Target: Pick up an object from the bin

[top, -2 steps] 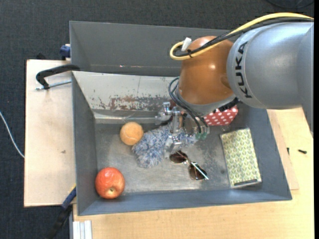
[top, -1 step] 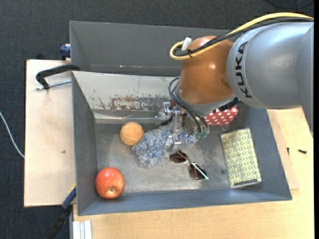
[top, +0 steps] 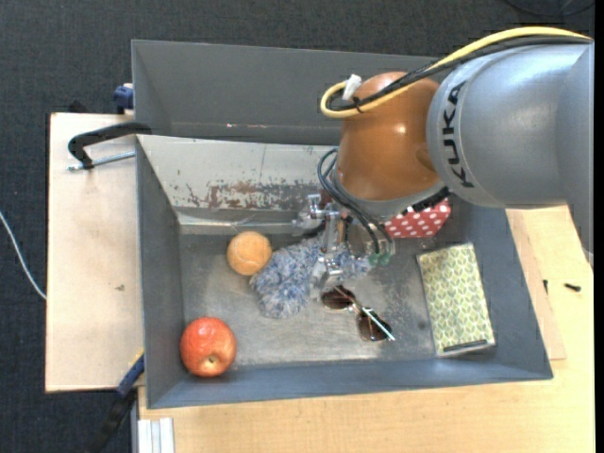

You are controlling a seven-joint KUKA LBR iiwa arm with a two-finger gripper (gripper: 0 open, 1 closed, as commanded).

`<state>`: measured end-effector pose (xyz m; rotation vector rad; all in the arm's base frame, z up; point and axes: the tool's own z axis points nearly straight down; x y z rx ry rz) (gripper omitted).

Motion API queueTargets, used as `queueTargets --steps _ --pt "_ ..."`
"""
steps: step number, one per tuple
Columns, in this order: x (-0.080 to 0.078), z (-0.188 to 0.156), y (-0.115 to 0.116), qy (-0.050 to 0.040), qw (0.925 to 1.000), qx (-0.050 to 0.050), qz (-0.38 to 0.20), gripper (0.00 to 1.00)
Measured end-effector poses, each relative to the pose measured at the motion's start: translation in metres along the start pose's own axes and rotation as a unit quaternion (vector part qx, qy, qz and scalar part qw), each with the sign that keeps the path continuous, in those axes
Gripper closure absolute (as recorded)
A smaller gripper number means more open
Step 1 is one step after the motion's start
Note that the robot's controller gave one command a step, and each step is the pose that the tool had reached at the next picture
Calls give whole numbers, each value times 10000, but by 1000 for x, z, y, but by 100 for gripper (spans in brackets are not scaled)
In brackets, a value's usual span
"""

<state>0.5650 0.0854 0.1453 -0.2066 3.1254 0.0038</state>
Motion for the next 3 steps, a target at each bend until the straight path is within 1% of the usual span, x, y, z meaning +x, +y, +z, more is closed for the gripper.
queueTargets --steps 1,2,3 --pt "14 70 28 -13 9998 -7 190 100" --pt "14 70 28 -12 9998 -8 191 100" --pt "5 -63 27 19 10000 3 41 100"
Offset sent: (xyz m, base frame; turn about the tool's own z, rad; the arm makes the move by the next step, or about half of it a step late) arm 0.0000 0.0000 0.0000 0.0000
